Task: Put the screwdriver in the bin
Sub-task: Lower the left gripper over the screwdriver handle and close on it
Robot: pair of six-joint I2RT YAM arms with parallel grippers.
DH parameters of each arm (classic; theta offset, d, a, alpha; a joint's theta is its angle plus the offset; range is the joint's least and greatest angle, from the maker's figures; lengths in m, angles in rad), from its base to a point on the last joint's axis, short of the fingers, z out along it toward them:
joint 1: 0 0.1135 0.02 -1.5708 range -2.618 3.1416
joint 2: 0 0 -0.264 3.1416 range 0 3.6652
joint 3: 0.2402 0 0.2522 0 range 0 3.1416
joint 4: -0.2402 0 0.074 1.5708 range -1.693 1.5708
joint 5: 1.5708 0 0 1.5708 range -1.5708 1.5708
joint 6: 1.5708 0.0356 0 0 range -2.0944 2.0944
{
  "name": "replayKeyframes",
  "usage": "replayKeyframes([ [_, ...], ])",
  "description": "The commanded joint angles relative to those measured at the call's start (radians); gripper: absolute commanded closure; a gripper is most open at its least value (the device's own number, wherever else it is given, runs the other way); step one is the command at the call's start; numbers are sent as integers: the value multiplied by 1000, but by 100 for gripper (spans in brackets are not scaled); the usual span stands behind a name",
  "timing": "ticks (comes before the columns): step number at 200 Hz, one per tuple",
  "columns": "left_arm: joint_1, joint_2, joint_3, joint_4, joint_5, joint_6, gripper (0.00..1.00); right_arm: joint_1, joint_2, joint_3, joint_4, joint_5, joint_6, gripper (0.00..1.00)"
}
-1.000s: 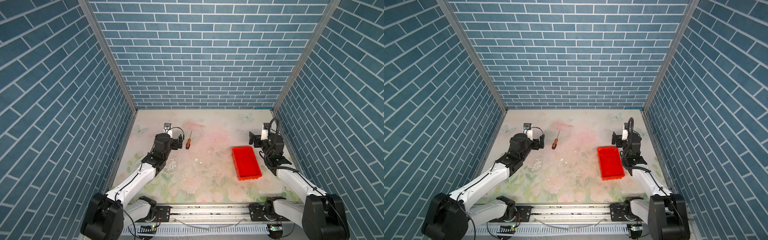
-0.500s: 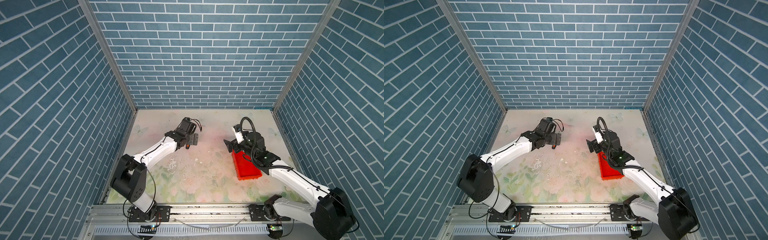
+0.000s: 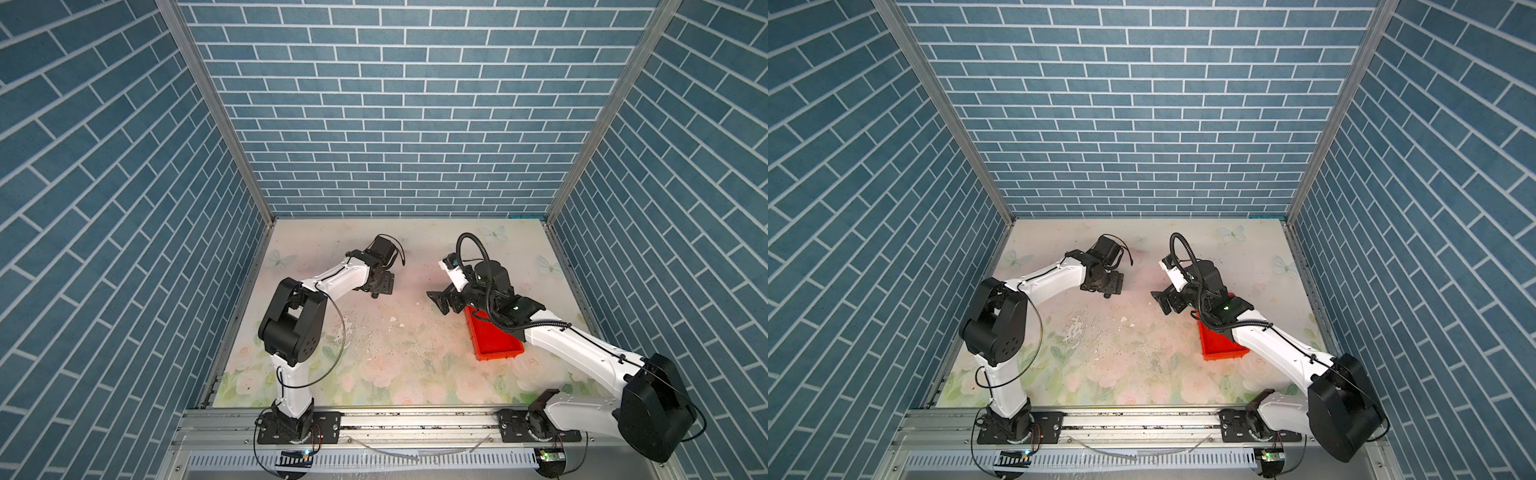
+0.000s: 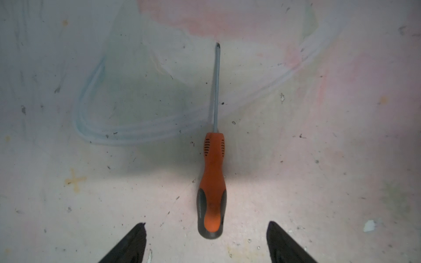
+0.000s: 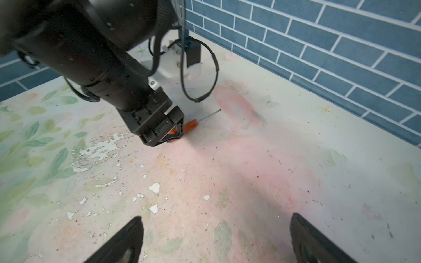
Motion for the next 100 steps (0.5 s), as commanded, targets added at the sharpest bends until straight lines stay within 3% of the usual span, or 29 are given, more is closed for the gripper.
replayKeyframes([
  [1,22,31,28,-36,14,-16,24,6,13,47,-25,-68,-34,1],
  [65,35,93,33,3,37,-27,53,6,23,51,-31,-58,-37,1],
  [100,36,126,42,23,66,-36,61,6,27,49,-30,-59,-32,1],
])
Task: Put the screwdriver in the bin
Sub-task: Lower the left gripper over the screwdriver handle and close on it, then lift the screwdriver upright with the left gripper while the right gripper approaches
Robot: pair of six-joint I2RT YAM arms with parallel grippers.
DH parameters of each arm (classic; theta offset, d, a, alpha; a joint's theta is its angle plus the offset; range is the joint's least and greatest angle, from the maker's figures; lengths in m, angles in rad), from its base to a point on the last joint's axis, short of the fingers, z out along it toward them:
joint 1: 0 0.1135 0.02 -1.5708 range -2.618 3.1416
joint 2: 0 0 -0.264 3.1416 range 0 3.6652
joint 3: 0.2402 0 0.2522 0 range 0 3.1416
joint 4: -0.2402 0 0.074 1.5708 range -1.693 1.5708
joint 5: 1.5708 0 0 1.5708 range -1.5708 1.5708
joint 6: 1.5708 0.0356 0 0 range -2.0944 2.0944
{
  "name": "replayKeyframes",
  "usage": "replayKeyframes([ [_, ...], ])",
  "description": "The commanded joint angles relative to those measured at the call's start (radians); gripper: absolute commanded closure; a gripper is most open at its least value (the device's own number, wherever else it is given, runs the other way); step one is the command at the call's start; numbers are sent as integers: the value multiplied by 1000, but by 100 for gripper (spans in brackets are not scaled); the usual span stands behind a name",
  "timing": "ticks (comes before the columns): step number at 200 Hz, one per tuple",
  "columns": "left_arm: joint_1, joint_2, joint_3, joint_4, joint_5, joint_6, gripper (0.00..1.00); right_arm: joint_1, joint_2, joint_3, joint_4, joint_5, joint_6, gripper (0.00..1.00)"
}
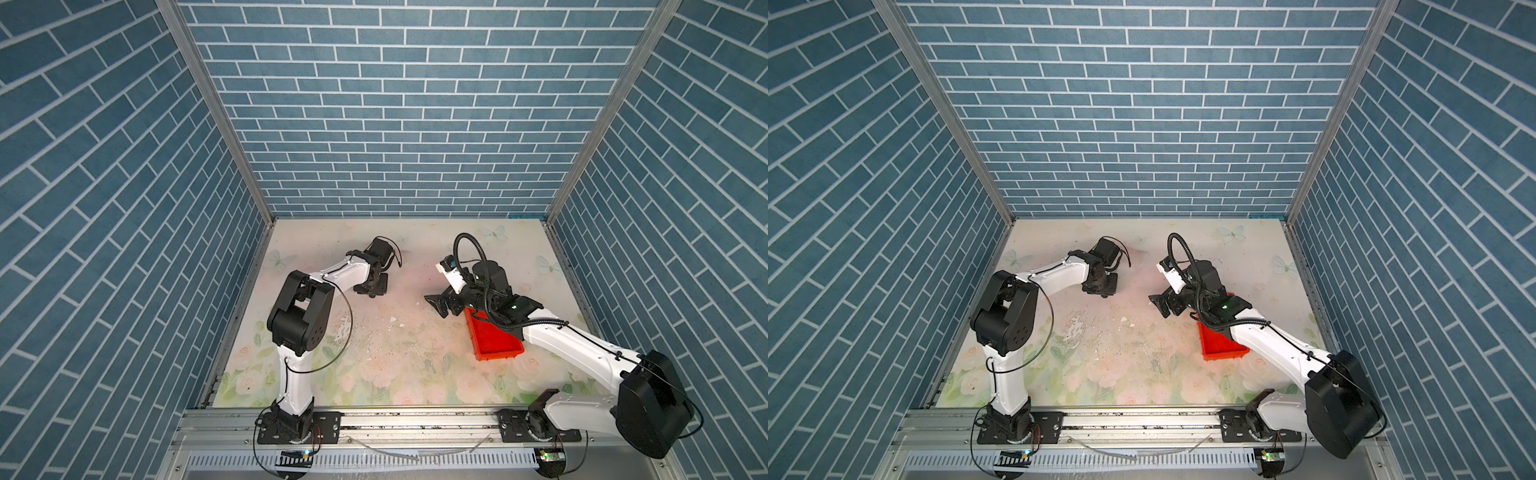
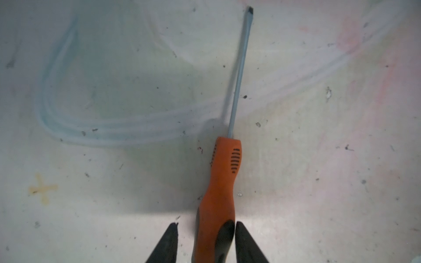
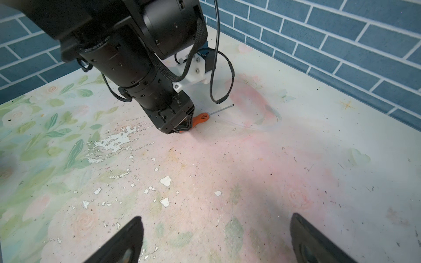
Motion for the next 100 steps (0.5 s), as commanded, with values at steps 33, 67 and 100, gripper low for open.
replayKeyframes([
  [33,7,47,11,25,23,-15,66,6,7,47,-18,-10,-32,1],
  [67,10,48,-1,33,27,-21,79,6,7,44,-16,-9,-27,1],
  [100,9,9,-15,44,26,-26,88,6,7,37,18,-7,-3,1],
])
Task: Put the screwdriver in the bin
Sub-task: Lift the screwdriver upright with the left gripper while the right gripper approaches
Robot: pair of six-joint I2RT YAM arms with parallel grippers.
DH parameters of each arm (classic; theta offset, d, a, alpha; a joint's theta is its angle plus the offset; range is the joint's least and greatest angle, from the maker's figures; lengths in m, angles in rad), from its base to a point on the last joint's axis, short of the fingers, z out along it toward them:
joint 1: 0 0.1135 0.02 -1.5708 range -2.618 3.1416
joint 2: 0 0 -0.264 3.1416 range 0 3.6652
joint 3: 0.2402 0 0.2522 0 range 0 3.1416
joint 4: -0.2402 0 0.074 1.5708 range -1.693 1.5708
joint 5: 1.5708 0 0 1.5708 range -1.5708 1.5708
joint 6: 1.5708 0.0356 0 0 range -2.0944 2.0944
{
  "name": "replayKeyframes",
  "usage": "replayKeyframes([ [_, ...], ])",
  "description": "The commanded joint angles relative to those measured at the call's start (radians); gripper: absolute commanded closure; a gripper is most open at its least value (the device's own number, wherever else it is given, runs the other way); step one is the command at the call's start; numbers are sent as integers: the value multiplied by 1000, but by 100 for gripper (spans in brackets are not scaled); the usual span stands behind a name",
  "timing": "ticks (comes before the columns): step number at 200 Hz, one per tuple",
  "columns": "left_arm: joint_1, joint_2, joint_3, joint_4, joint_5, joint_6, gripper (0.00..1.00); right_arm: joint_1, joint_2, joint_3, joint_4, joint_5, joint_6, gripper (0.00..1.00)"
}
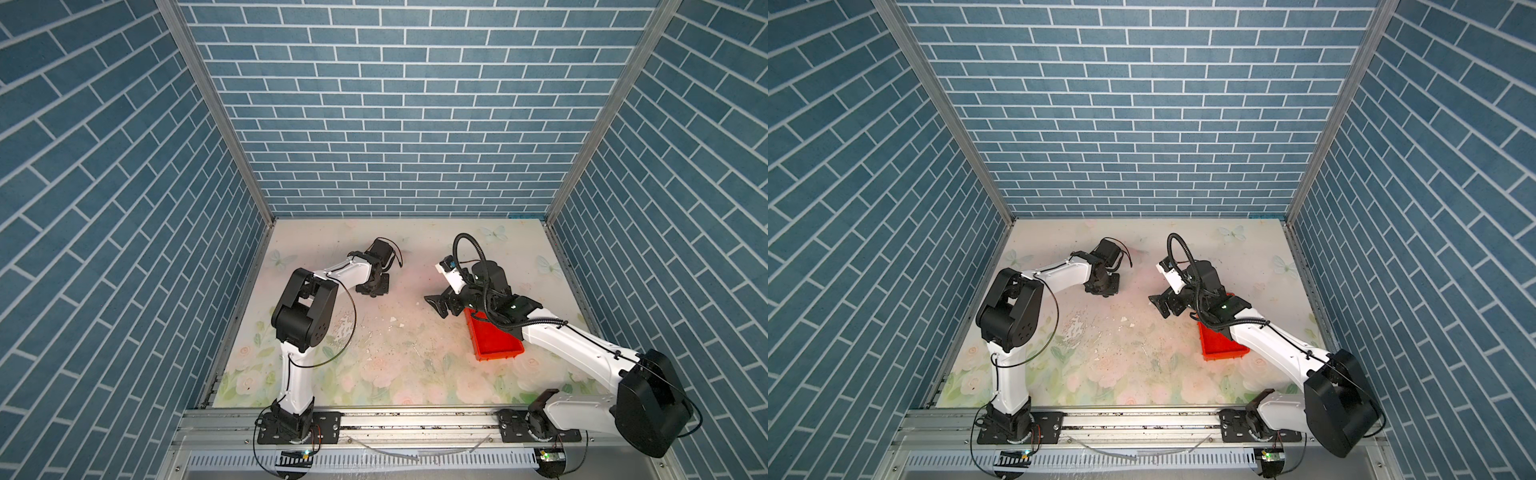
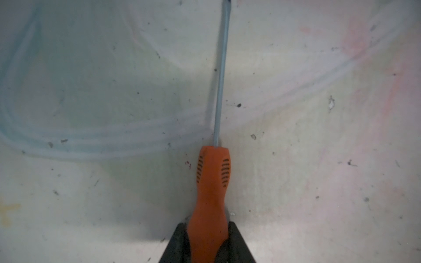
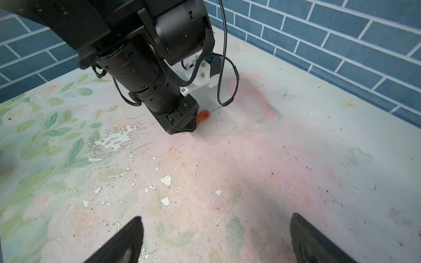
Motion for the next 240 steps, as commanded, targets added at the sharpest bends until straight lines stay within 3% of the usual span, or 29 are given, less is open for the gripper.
replayKeyframes([
  [1,5,-24,-21,9,0,-9,89,5,3,37,20,-7,-2,1],
  [77,4,-314,-211,257,44,4,98,-23,-11,8,199,-99,198,1],
  [148,3,-550,-509,817,440,38,100,-149,25,-51,593,-333,638,1],
  [199,-9,-578,-628,1259,669,-91,100,-171,63,-41,699,-427,751,1],
  [240,-32,-505,-634,1439,728,-161,100,-171,97,-23,756,-507,804,6],
])
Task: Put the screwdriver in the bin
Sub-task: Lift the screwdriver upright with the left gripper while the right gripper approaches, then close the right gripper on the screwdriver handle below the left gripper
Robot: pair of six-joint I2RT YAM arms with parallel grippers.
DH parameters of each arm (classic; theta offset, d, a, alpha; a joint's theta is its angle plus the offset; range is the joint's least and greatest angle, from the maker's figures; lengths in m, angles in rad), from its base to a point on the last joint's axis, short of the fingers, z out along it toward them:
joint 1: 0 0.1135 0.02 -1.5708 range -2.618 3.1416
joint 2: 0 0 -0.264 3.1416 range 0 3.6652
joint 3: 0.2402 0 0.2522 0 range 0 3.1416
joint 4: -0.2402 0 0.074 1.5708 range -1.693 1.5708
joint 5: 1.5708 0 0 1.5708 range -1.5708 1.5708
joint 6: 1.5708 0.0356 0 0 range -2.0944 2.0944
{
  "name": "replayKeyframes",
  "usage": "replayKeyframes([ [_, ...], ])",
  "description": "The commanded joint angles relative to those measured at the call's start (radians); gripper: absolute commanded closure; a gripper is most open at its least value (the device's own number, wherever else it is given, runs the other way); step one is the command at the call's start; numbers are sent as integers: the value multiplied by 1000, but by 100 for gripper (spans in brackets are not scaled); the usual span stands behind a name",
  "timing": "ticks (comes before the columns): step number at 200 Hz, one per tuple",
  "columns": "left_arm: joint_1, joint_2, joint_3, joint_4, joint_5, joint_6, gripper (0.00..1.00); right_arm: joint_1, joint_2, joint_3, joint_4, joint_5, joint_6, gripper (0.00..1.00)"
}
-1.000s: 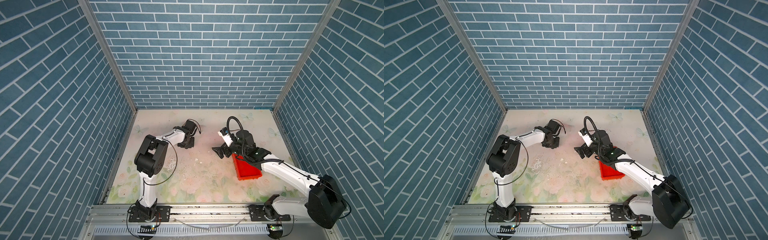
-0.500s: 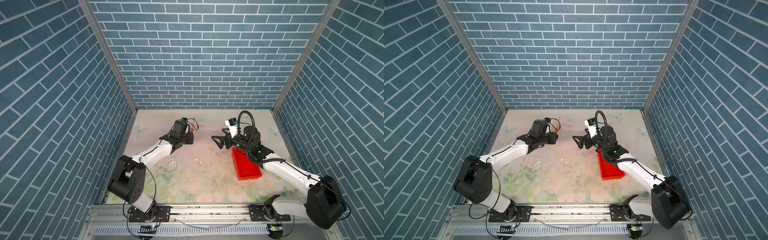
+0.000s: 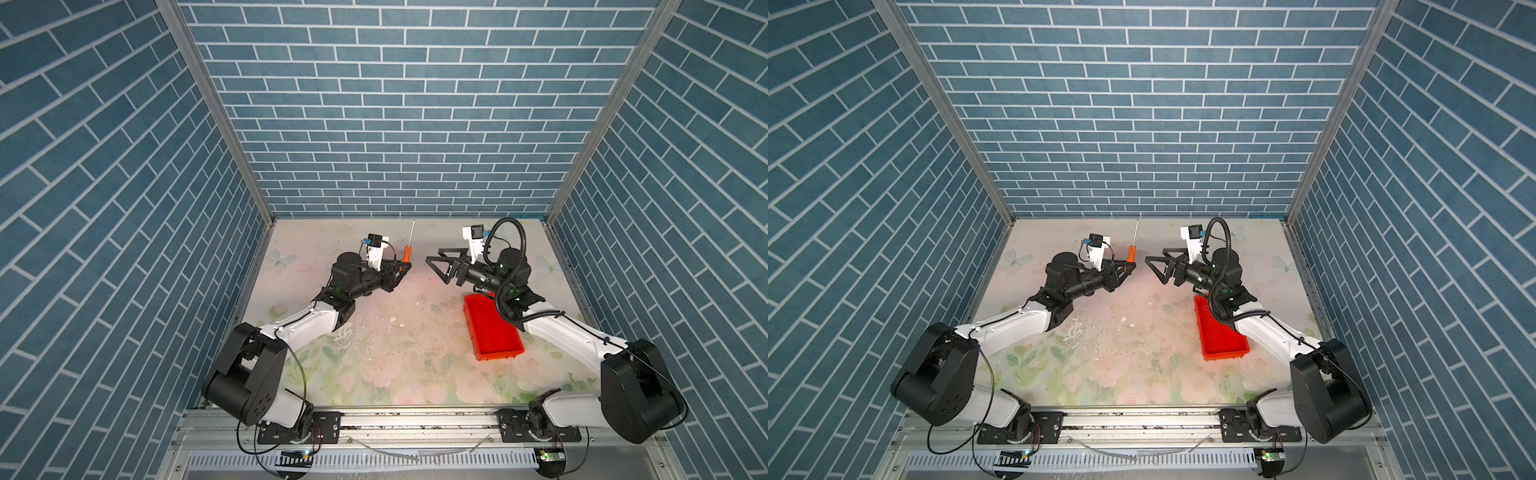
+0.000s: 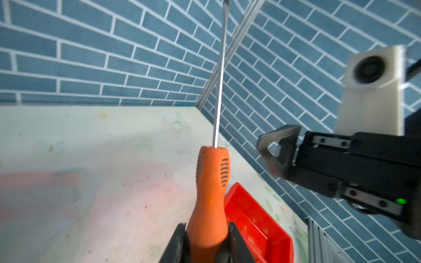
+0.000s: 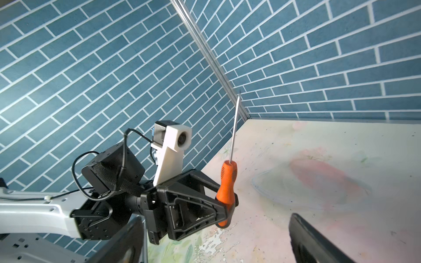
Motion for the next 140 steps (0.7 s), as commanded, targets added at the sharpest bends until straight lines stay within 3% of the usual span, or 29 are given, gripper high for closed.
replayKeyframes([
  [1,-15,46,-1,203,81,-63,100,-4,19,4,93,-82,80,6],
  [39,-58,102,15,319,116,-96,100,-5,29,3,94,-89,99,20],
  [84,-80,106,22,326,157,-64,100,-7,37,15,70,-64,93,31],
  [140,-88,115,22,325,193,-51,100,-10,44,23,72,-59,91,62],
])
